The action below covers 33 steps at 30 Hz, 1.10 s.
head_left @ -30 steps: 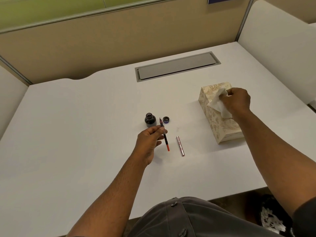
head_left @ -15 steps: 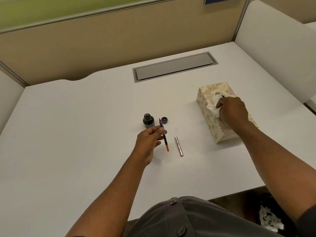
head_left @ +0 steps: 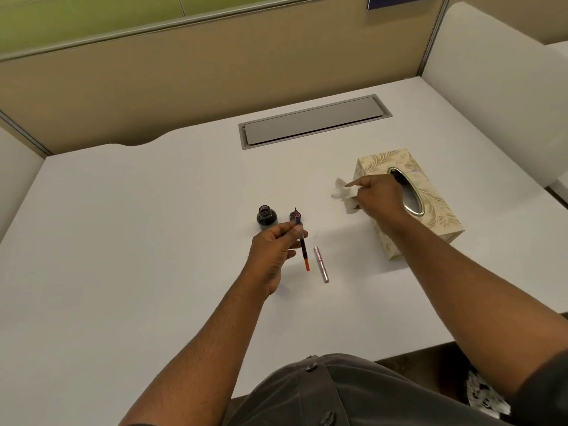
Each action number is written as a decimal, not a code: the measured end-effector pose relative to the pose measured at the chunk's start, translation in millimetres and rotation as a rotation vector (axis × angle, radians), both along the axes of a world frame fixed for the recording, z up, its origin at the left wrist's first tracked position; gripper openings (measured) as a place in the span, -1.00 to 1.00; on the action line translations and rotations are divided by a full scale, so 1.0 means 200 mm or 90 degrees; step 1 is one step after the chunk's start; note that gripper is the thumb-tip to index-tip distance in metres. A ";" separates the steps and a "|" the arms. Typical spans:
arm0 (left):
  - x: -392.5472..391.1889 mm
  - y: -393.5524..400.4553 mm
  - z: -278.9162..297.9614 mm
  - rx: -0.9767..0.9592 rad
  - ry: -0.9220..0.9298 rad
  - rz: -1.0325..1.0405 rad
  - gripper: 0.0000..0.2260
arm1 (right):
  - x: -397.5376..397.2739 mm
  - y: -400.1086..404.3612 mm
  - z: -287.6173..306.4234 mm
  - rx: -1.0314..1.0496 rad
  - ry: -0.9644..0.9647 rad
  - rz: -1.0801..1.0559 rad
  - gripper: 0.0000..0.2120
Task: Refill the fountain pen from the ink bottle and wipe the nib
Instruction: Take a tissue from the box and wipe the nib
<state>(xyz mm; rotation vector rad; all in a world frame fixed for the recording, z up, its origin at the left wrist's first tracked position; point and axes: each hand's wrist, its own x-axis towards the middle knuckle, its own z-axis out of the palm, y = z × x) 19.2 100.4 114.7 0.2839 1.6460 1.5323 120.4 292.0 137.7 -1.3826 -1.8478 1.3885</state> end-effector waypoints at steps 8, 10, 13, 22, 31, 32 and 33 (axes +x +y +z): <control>0.04 0.02 0.05 -0.022 0.094 -0.003 -0.81 | -0.10 -0.18 -0.09 -0.173 0.063 0.071 -0.78; 0.04 0.02 0.05 -0.033 0.111 0.003 -0.81 | -0.10 -0.19 -0.06 -0.261 0.112 0.120 -0.81; 0.04 0.02 0.06 -0.050 0.138 0.018 -0.81 | -0.07 -0.22 -0.03 -0.357 0.211 0.184 -0.77; 0.06 0.01 0.05 -0.102 0.268 0.037 -0.89 | -0.04 -0.29 -0.04 -0.325 0.274 0.197 -0.71; 0.05 -0.03 0.05 -0.133 0.453 -0.020 -0.92 | -0.03 -0.29 -0.02 -0.133 0.068 0.329 -0.80; 0.05 -0.04 0.05 -0.134 0.467 -0.024 -0.94 | -0.02 -0.29 -0.02 -0.100 0.030 0.344 -0.83; 0.05 -0.05 0.05 -0.135 0.478 -0.025 -0.94 | -0.02 -0.29 -0.01 -0.062 -0.007 0.354 -0.86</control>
